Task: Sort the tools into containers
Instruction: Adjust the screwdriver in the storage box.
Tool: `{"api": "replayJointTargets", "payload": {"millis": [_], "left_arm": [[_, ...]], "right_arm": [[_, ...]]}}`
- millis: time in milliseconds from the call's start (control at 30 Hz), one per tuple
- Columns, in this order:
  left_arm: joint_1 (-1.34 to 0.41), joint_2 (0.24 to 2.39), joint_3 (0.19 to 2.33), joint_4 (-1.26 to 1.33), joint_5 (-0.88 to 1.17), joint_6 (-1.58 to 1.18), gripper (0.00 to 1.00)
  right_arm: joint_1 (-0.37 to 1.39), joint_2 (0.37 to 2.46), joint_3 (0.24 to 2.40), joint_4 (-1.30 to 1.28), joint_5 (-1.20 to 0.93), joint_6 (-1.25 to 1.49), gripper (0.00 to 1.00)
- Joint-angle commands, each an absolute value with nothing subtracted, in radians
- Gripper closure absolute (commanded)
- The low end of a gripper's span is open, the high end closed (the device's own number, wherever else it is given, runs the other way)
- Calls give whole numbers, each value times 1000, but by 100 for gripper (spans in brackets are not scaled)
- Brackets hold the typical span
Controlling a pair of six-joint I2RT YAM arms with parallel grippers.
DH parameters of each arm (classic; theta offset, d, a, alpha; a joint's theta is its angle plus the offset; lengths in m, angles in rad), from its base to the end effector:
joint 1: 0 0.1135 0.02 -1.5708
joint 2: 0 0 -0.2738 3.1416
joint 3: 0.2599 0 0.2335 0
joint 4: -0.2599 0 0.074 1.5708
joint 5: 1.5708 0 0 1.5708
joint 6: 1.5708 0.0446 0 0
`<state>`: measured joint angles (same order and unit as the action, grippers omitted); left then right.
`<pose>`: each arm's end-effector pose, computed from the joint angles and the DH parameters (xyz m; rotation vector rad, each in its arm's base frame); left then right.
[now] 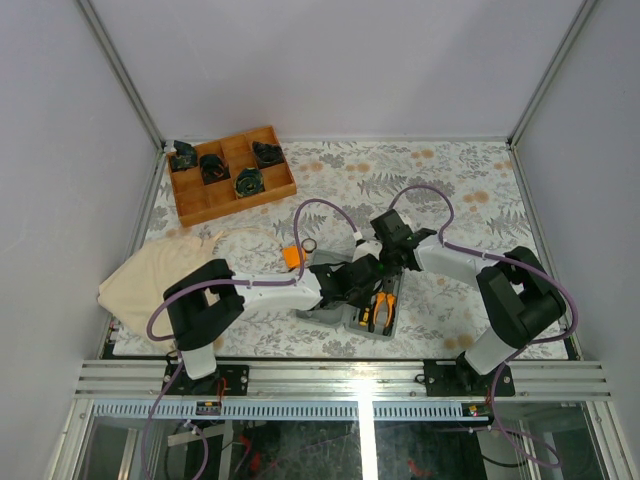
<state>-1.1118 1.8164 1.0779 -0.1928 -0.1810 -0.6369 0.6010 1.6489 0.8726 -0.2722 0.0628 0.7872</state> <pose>0.1685 -0.3229 0.1770 0.5258 2.4986 -0.4997 0.2519 0.1693 0.1685 0.2709 2.6601 0.3926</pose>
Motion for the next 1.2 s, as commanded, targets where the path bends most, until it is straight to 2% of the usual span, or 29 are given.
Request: {"api": "replayJointTargets", "payload": {"millis": [0, 400, 767, 1167], "left_arm": [[-1151, 1999, 971, -328, -57, -641, 100], [-1160, 2085, 930, -371, -59, -641, 100], [-1161, 2093, 917, -365, -60, -645, 100], [-1160, 2092, 927, -381, -68, -639, 100]], "right_arm": [[638, 1773, 769, -362, 89, 763, 100], [638, 1726, 778, -392, 89, 752, 100], [638, 1578, 873, -494, 97, 730, 100], [644, 1807, 818, -486, 83, 706, 100]]}}
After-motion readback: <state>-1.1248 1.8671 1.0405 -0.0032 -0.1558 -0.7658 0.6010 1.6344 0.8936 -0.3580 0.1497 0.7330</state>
